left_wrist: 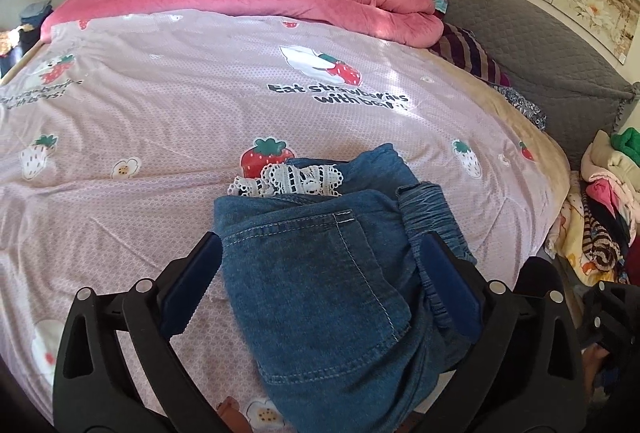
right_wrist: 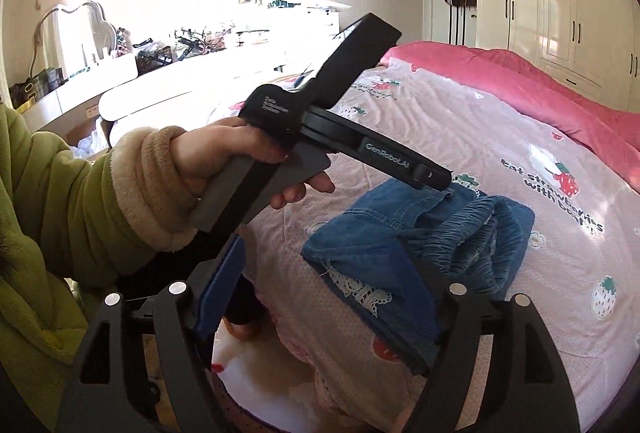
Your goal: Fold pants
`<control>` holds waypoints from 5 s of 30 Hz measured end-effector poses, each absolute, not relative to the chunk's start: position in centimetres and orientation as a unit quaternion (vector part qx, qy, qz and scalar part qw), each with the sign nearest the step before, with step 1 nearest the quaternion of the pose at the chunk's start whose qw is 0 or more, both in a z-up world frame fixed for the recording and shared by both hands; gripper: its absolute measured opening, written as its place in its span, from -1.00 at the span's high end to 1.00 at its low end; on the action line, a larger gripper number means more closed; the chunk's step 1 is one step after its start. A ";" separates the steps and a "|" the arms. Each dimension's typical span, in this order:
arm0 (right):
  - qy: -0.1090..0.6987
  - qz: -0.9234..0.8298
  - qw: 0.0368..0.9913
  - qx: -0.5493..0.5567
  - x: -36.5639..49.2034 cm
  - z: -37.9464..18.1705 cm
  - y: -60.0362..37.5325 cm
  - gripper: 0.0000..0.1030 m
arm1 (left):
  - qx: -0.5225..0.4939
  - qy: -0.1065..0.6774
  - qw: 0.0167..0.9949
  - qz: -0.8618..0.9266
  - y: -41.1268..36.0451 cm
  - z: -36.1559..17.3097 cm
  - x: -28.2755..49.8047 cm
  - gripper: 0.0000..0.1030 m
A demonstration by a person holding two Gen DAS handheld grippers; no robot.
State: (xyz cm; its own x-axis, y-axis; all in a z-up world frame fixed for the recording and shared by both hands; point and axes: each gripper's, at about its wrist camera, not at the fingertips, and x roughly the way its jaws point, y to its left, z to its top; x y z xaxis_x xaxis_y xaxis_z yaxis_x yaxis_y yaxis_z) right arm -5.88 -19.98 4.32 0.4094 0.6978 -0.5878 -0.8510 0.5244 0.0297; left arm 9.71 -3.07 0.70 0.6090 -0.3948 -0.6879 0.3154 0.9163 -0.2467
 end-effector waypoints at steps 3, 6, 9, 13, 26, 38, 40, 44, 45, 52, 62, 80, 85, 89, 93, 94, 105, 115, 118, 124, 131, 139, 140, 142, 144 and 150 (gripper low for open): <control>0.272 0.469 0.829 -0.139 -5.9 4.3 -20.0 -0.53 | -0.051 0.392 0.897 -0.196 -3.1 1.1 9.3 -0.81; 0.267 0.467 0.832 -0.137 -5.9 4.4 -20.2 -0.59 | -0.054 0.391 0.898 -0.192 -3.1 1.3 8.9 -0.81; 0.261 0.463 0.837 -0.132 -5.9 4.7 -20.6 -0.62 | -0.053 0.389 0.901 -0.186 -3.0 1.6 8.6 -0.81; 0.257 0.451 0.847 -0.116 -5.3 5.1 -21.5 -0.69 | -0.055 0.386 0.903 -0.178 -2.7 1.9 7.9 -0.81; 0.373 0.289 0.881 -0.033 4.3 1.3 -24.8 -0.79 | -0.053 0.430 0.892 -0.129 -0.6 -2.3 7.6 -0.81; 0.467 0.273 0.821 0.180 11.5 -4.0 -27.6 -0.76 | -0.091 0.450 0.876 -0.149 -0.3 -4.8 8.0 -0.81; 0.477 0.274 0.813 0.192 11.8 -4.8 -27.6 -0.63 | -0.099 0.451 0.873 -0.156 -0.4 -4.9 8.0 -0.81; 0.480 0.291 0.801 0.208 12.1 -5.3 -27.8 -0.08 | -0.107 0.453 0.867 -0.177 -1.1 -5.2 7.9 -0.79; 0.481 0.294 0.798 0.212 12.1 -5.4 -27.8 0.05 | -0.106 0.454 0.866 -0.180 -1.3 -5.2 8.0 -0.76; 0.448 0.292 0.826 0.179 10.8 -4.4 -27.2 0.35 | -0.085 0.441 0.871 -0.198 -3.3 -4.3 7.4 0.15; 0.395 0.304 0.860 0.106 10.4 -0.5 -24.7 0.42 | -0.051 0.386 0.900 -0.197 -4.7 -0.5 8.1 0.27; 0.387 0.294 0.872 0.063 19.9 -1.1 -21.0 0.56 | -0.052 0.372 0.915 -0.149 -2.9 -0.6 16.4 0.27; 0.415 0.276 0.865 0.064 21.2 -3.1 -21.1 0.56 | -0.050 0.390 0.910 -0.134 -2.3 -2.3 16.6 0.24; 0.434 0.266 0.855 0.096 21.7 -4.5 -22.4 0.56 | -0.056 0.401 0.905 -0.129 -1.9 -3.1 16.6 0.04; 0.441 0.263 0.848 0.129 21.6 -5.4 -23.3 0.52 | -0.069 0.412 0.900 -0.124 -1.3 -4.0 16.4 -0.06; 0.441 0.263 0.848 0.131 21.6 -5.4 -23.3 0.50 | -0.072 0.413 0.899 -0.123 -1.2 -4.1 16.4 -0.09; 0.428 0.237 0.864 0.120 20.3 -4.5 -23.3 0.14 | -0.071 0.410 0.902 -0.115 -0.6 -4.0 16.0 -0.24; 0.394 0.221 0.888 0.085 18.1 -2.3 -24.0 -0.34 | -0.074 0.401 0.905 -0.120 -0.4 -3.1 15.3 -0.33; 0.389 0.215 0.893 0.073 17.6 -1.9 -24.0 -0.42 | -0.076 0.399 0.906 -0.121 -0.5 -2.9 15.1 -0.37; 0.381 0.204 0.900 0.059 16.9 -1.4 -24.1 -0.55 | -0.078 0.394 0.908 -0.122 -0.4 -2.4 14.7 -0.42; 0.371 0.194 0.907 0.052 16.4 -0.6 -24.5 -0.69 | -0.084 0.386 0.911 -0.118 0.1 -1.6 14.1 -0.55; 0.359 0.192 0.912 0.040 15.4 0.1 -24.4 -0.77 | -0.084 0.372 0.917 -0.113 0.6 -0.5 13.1 -0.73; 0.356 0.191 0.914 0.034 15.2 0.2 -24.4 -0.78 | -0.084 0.370 0.919 -0.110 0.7 -0.3 12.9 -0.76; 0.352 0.189 0.916 0.030 14.9 0.4 -24.3 -0.79 | -0.085 0.368 0.920 -0.106 0.9 -0.2 12.6 -0.79; 0.350 0.189 0.917 0.031 14.7 0.5 -24.3 -0.80 | -0.088 0.366 0.920 -0.105 1.1 0.1 12.2 -0.80; 0.334 0.191 0.923 0.018 13.4 1.4 -24.3 -0.85 | -0.080 0.357 0.926 -0.091 1.2 0.9 10.7 -0.81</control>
State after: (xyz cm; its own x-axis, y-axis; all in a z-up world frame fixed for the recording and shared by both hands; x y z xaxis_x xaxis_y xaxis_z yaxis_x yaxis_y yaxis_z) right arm 13.44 -24.28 1.43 0.7035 0.3652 -0.6097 -0.3416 0.9260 0.1606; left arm 10.72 1.25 0.90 0.7284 -0.2264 -0.6467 0.1117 0.9704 -0.2139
